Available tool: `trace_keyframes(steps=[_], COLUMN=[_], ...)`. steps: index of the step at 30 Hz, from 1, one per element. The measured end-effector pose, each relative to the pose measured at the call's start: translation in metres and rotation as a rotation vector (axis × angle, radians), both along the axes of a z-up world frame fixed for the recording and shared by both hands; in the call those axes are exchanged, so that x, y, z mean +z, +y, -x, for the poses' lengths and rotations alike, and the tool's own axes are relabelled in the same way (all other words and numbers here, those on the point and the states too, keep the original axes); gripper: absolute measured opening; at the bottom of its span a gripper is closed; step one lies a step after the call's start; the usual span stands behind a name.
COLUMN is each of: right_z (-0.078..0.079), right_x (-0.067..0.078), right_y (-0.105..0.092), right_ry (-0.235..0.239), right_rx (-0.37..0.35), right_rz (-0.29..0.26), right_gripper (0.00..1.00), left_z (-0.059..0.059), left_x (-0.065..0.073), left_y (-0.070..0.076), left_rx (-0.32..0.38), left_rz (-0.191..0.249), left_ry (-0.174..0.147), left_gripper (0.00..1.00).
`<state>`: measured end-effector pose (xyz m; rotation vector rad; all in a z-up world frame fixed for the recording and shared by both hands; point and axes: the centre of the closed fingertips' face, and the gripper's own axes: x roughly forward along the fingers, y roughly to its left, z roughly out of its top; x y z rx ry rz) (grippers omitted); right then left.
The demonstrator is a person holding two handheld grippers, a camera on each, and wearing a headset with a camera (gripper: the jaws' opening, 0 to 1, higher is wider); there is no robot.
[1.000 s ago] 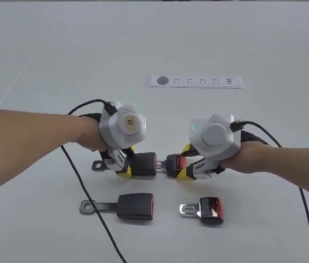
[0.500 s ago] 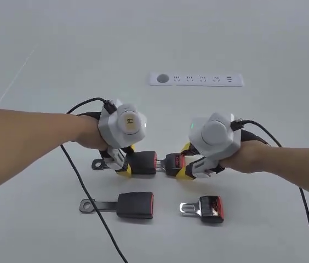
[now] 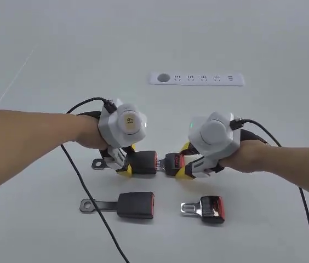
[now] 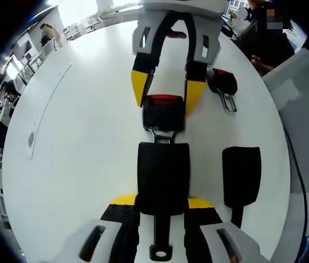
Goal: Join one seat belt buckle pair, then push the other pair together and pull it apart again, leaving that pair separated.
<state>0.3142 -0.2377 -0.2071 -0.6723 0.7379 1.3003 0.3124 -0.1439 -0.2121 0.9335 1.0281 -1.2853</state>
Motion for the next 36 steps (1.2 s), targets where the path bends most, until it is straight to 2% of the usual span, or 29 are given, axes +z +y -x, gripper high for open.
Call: trace_keyframes(steps=[3, 5, 8, 12, 15, 22, 24, 25, 27, 28, 29, 32, 33, 34, 36], right_z=[-0.004, -0.001, -0.002, -0.002, -0.003, -0.001, 0.001, 0.005, -0.001, 0.003, 0.003, 0.001, 0.001, 0.001, 0.002], right_x=[-0.002, 0.003, 0.002, -0.001, -0.001, 0.003, 0.003, 0.002, -0.001, 0.001, 0.003, 0.001, 0.001, 0.001, 0.003], right_y=[0.002, 0.003, 0.002, 0.002, 0.004, 0.003, 0.004, 0.01, 0.02, 0.012, 0.013, 0.015, 0.014, 0.015, 0.014], right_ry=[0.0, -0.003, 0.0, 0.001, 0.003, 0.005, 0.006, 0.022, 0.008, 0.022, 0.013, 0.015, 0.017, 0.018, 0.018], right_rx=[-0.007, -0.006, -0.011, -0.018, -0.027, -0.048, -0.049, -0.068, -0.061, -0.086, -0.065, -0.067, -0.068, -0.067, -0.066], right_rz=[0.0, 0.0, 0.002, 0.004, 0.005, 0.011, 0.008, 0.0, -0.007, 0.027, 0.004, 0.006, 0.004, 0.004, 0.006], right_gripper=[0.29, 0.29, 0.29, 0.29, 0.29, 0.28, 0.28, 0.28, 0.28, 0.28, 0.28, 0.28, 0.28, 0.28, 0.28], left_z=[0.0, 0.0, 0.001, -0.002, 0.0, -0.003, 0.002, 0.002, 0.001, 0.001, 0.003, 0.003, 0.005, 0.006, 0.001], left_x=[0.0, 0.0, 0.0, 0.0, 0.0, -0.001, 0.0, 0.0, 0.0, 0.0, 0.003, 0.004, 0.005, 0.007, 0.0], left_y=[0.0, 0.0, -0.001, 0.001, -0.001, 0.001, -0.002, -0.002, -0.002, -0.001, 0.0, -0.001, -0.005, -0.007, -0.003], left_rx=[0.0, -0.001, -0.004, -0.003, -0.005, -0.003, -0.003, -0.005, -0.004, -0.009, -0.004, -0.002, -0.052, -0.045, -0.036], left_rz=[0.001, 0.001, 0.002, 0.004, 0.003, 0.004, 0.006, 0.004, 0.002, 0.001, 0.007, 0.022, 0.022, 0.02, 0.021], left_ry=[-0.001, -0.002, -0.002, -0.001, -0.002, -0.001, -0.002, -0.003, -0.005, -0.01, -0.008, -0.011, -0.011, -0.011, -0.002], left_gripper=[0.31, 0.31, 0.31, 0.31, 0.31, 0.31, 0.31, 0.31, 0.31, 0.31, 0.31, 0.31, 0.31, 0.31, 0.31])
